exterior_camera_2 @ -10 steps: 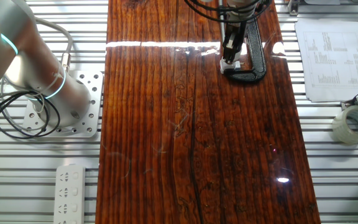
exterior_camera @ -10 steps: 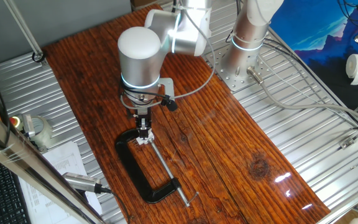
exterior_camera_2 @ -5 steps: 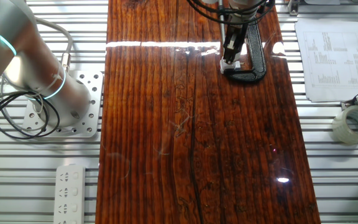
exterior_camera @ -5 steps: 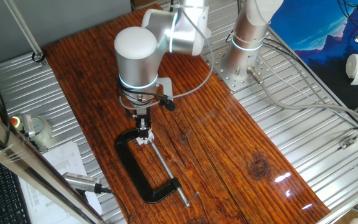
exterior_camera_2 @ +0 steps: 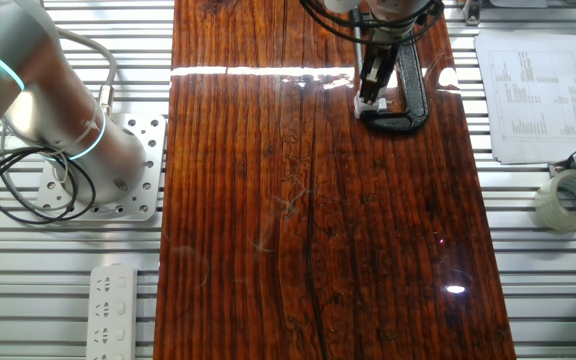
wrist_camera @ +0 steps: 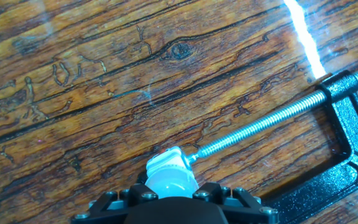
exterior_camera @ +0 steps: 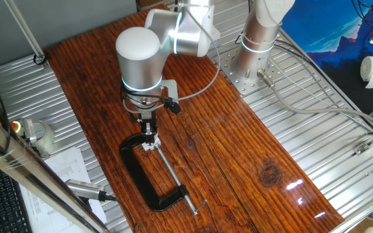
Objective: Install the light bulb by rotating it
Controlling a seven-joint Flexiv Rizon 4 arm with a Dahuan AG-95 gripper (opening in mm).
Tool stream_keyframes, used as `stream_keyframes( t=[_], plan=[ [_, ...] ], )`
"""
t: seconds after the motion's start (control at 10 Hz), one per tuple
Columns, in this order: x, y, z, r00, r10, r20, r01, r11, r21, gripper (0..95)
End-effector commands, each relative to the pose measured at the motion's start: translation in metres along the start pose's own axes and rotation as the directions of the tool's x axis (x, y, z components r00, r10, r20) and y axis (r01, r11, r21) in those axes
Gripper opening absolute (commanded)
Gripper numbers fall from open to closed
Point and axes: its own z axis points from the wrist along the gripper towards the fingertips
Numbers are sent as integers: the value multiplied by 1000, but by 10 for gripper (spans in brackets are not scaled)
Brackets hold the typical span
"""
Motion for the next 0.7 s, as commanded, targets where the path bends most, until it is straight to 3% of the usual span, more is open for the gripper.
stream_keyframes(
  t=[0.1,0.5,0.6,0.7],
  plan=[
    [0,0,1,1000,13,-3,-13,1000,-5,570],
    [0,0,1,999,51,6,-51,999,-15,570],
    [0,0,1,997,76,7,-76,997,-25,380],
    [0,0,1,996,87,6,-87,996,-29,380]
  ],
)
